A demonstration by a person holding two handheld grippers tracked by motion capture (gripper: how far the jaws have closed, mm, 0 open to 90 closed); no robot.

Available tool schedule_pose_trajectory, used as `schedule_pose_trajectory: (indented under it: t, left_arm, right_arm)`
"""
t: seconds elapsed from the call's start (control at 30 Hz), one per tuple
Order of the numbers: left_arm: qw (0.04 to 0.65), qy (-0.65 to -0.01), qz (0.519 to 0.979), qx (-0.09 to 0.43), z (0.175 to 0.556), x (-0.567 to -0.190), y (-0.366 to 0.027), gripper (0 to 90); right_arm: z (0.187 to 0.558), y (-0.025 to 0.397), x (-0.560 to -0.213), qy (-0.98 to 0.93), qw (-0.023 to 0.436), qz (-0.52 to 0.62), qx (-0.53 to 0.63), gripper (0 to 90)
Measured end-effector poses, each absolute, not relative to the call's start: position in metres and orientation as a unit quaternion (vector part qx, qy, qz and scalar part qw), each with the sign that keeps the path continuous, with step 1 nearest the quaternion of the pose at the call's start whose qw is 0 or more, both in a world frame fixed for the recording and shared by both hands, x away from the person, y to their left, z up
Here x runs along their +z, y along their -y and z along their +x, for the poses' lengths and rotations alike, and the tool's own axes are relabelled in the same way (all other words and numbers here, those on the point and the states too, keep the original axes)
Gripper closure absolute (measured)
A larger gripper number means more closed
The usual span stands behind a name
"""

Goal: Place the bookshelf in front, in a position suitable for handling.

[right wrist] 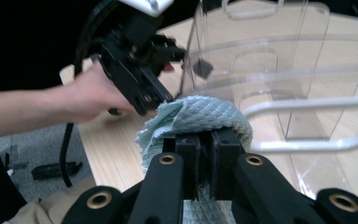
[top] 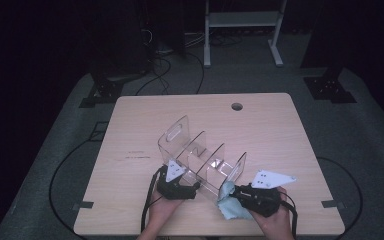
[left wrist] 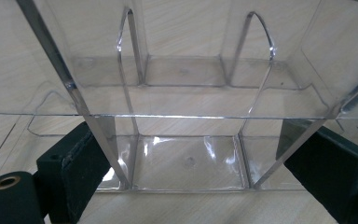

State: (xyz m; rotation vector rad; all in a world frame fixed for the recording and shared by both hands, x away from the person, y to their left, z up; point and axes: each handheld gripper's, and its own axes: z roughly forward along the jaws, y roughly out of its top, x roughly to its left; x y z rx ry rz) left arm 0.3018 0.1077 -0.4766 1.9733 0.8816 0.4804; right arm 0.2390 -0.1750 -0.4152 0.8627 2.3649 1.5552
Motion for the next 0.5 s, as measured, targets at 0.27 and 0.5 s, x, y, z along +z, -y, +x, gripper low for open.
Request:
schedule_pose_trajectory:
  t: [0.27, 0.5]
  left_arm:
    - [0.449, -0.353, 0.798, 0.194, 0.302, -0.477, -0.108, 8.6]
    - [0.448, -0.354, 0.798, 0.194, 0.302, -0.477, -0.108, 8.6]
  right_arm:
    - [0.252, 0.192, -0.402, -0.775, 0.131, 0.325, 0.526, 84.3]
    - [0.258, 0.197, -0.407, -0.765, 0.097, 0.331, 0.544, 84.2]
